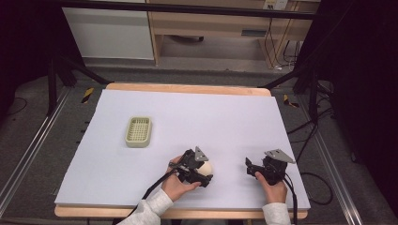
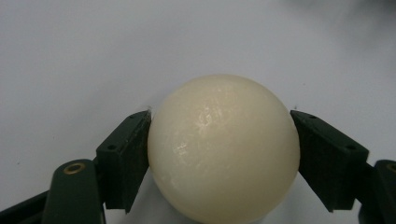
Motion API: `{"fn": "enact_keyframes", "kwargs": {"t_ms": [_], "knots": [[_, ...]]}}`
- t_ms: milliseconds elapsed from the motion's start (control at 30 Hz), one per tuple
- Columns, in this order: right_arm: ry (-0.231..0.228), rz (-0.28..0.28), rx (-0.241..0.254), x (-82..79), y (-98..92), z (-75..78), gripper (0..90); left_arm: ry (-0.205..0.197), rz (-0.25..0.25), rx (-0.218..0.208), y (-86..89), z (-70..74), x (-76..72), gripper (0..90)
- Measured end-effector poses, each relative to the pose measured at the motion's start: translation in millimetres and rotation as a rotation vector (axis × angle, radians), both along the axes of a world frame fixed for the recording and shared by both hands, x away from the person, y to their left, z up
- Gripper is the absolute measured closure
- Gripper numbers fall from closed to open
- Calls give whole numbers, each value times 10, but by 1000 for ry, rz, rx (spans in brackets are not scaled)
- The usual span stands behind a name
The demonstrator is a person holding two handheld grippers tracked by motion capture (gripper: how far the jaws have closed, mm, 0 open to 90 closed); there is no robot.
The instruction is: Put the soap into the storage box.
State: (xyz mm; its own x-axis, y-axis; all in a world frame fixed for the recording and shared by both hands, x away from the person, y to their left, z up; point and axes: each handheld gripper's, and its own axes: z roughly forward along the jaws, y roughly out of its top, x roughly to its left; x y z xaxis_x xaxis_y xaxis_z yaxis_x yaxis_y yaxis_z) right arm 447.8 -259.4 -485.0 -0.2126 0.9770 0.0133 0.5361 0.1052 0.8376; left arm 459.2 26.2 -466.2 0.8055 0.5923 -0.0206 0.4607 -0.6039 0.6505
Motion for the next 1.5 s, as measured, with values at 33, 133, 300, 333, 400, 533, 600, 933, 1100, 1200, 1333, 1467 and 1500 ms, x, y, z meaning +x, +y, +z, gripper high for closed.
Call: {"fn": "enact_keyframes", "kwargs": {"t_ms": [33, 133, 300, 333, 400, 533, 600, 933, 1100, 1200, 1333, 1467, 1500], "knots": [[-2, 0, -2, 0, -1, -1, 42, 0, 1, 6, -6, -5, 2, 234], [0, 1, 0, 2, -2, 0, 42, 3, 3, 10, -13, -9, 1, 236], [1, 2, 0, 1, -1, 0, 42, 0, 6, 15, -17, -7, -3, 239], [0, 2, -1, 1, -1, 0, 42, -2, 6, 14, -19, -8, -6, 239], [0, 1, -2, 1, 1, -1, 42, 1, 4, 13, -18, -6, -7, 240], [-1, 1, -4, 1, 1, -1, 42, 1, 6, 12, -28, -6, -16, 240], [0, 1, -2, -1, 4, 0, 42, 1, 4, 15, -28, -4, -20, 240], [-1, 4, -6, -1, 5, 1, 42, -6, -8, 7, 25, 64, -40, 241], [-1, 4, -7, -1, 6, 1, 42, -17, -4, -6, 102, 153, -54, 241], [1, 4, -5, 0, 7, 0, 42, -22, 6, -13, 153, 187, -51, 241], [-1, 6, -8, -2, 7, 1, 42, -27, 14, -13, 222, 233, -42, 241], [-4, 10, -12, -6, 11, 1, 42, -31, 20, -13, 301, 287, -45, 241], [-4, 10, -12, -6, 11, 1, 42, -31, 20, -13, 301, 287, -45, 241]]}}
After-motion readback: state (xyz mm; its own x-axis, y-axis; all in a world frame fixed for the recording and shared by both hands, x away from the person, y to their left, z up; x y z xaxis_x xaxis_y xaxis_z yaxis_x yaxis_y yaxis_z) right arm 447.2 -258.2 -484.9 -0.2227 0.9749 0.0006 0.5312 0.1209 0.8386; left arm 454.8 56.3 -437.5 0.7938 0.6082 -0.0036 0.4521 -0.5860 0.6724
